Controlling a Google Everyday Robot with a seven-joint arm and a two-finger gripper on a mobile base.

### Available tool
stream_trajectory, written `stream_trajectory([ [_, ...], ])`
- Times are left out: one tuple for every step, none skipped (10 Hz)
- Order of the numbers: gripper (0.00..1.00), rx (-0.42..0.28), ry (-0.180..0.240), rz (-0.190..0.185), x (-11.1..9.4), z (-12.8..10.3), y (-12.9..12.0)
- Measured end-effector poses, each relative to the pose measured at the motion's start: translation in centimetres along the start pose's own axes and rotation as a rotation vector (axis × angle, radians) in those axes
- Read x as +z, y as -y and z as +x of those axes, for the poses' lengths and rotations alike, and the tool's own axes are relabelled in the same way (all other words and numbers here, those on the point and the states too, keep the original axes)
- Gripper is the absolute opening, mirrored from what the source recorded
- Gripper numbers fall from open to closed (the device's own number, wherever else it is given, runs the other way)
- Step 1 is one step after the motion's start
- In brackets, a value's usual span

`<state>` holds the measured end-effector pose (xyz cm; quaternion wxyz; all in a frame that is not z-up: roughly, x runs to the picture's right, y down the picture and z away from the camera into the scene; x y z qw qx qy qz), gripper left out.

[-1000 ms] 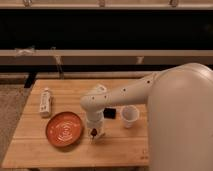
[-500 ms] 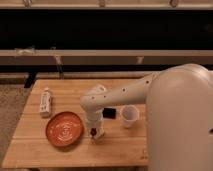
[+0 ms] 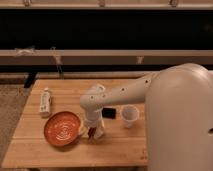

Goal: Place the pepper on the white sponge

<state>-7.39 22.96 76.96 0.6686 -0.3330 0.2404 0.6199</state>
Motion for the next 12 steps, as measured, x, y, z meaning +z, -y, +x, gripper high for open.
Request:
stream_trajectory([
  [0.8,-0.001,0.005,0.008,-0.3,-0.1,0.1],
  [0.8,-0.002,0.009,0.014,-0.6,-0.1,0.2],
  [0.8,-0.003,0.015,0.022,-1.0,-0.3,0.3],
  [0.8,-0.002,0.021,0.032,-1.5,-0.4,0.6],
  [0.8,0.0,0.028,0.043,-2.0,-0.7,1.1],
  [0.8,-0.003,0.035,0.05,-2.5,-0.9,1.3],
  [0.8,-0.011,0.047,0.059,-3.2,-1.3,1.7],
  [0.8,-0.018,0.059,0.064,-3.7,-1.6,2.0],
  [0.8,-0.019,0.064,0.064,-3.8,-1.7,2.1],
  [0.8,-0.017,0.065,0.065,-3.8,-1.7,2.2],
  [0.8,-0.019,0.065,0.064,-3.8,-1.7,2.1],
  [0.8,-0.02,0.065,0.063,-3.8,-1.7,2.1],
])
